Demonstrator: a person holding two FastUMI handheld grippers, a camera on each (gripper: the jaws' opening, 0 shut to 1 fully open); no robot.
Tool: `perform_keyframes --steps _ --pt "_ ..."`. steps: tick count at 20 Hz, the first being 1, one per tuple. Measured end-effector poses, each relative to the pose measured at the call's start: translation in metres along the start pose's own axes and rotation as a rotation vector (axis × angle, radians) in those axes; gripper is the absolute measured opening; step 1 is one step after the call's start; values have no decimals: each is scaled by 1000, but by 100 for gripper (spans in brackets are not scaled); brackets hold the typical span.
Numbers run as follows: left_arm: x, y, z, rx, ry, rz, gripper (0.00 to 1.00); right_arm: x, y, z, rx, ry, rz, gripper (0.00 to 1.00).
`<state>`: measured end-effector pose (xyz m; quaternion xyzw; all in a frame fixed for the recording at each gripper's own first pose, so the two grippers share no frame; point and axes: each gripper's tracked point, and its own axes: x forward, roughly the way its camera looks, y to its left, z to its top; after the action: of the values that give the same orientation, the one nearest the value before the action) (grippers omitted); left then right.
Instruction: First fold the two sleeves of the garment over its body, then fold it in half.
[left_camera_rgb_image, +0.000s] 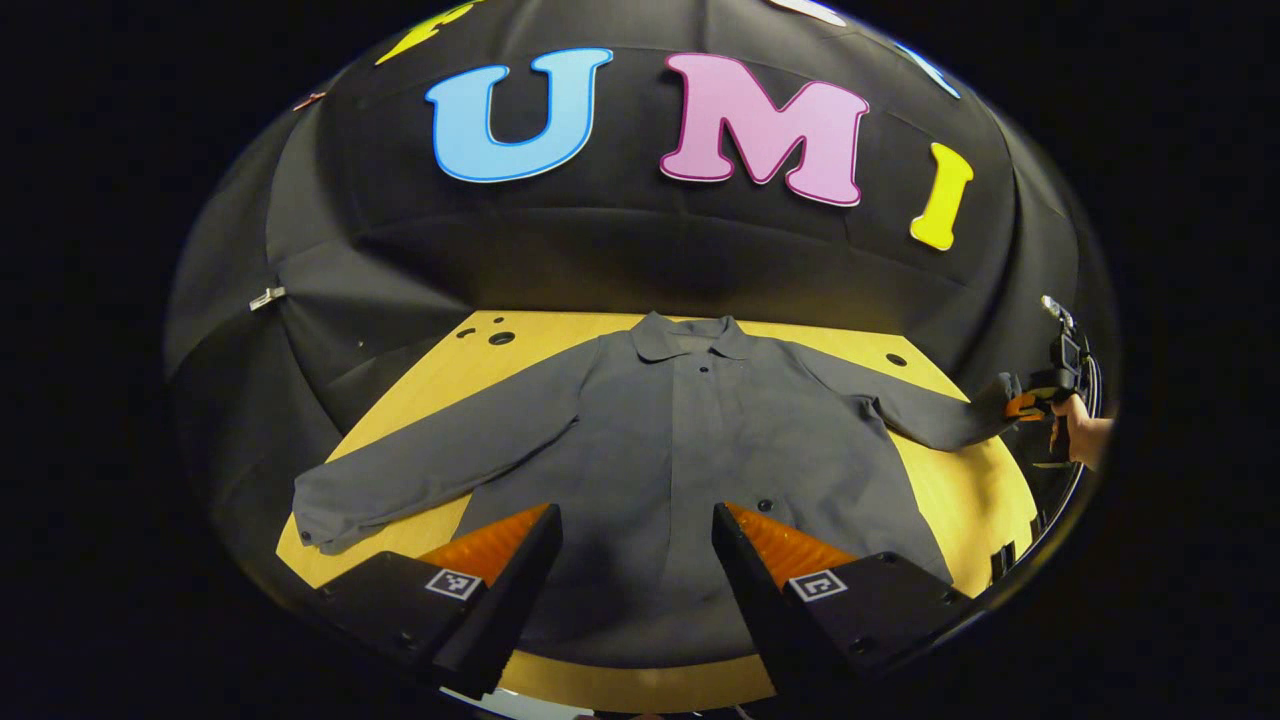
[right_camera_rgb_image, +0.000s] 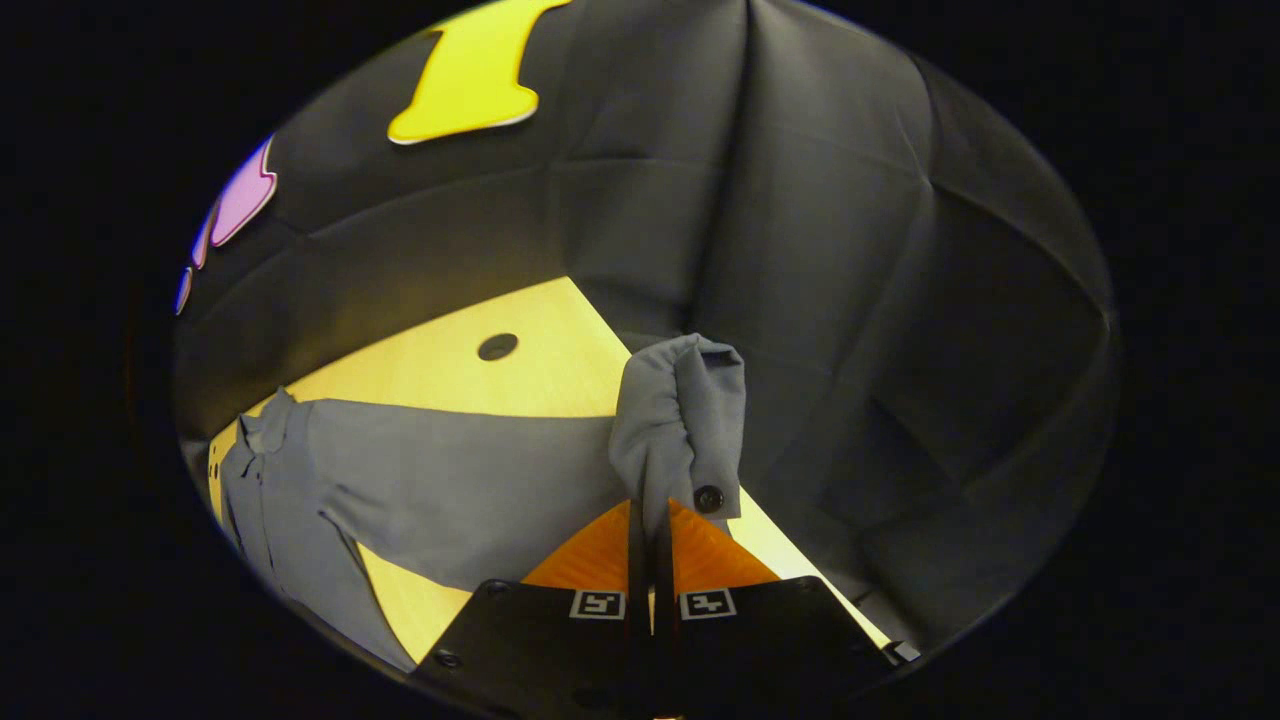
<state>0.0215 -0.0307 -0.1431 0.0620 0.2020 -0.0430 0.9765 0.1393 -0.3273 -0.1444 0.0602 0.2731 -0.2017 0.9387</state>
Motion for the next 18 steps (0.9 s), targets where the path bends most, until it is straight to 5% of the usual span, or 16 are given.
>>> perform_keyframes --steps 10,18 --pt "-17 26 -14 -53 -7 55 96 -74 117 74 -89 -146 218 5" --pt "-38 55 -20 -72 -34 110 96 -117 225 87 -145 -199 408 5"
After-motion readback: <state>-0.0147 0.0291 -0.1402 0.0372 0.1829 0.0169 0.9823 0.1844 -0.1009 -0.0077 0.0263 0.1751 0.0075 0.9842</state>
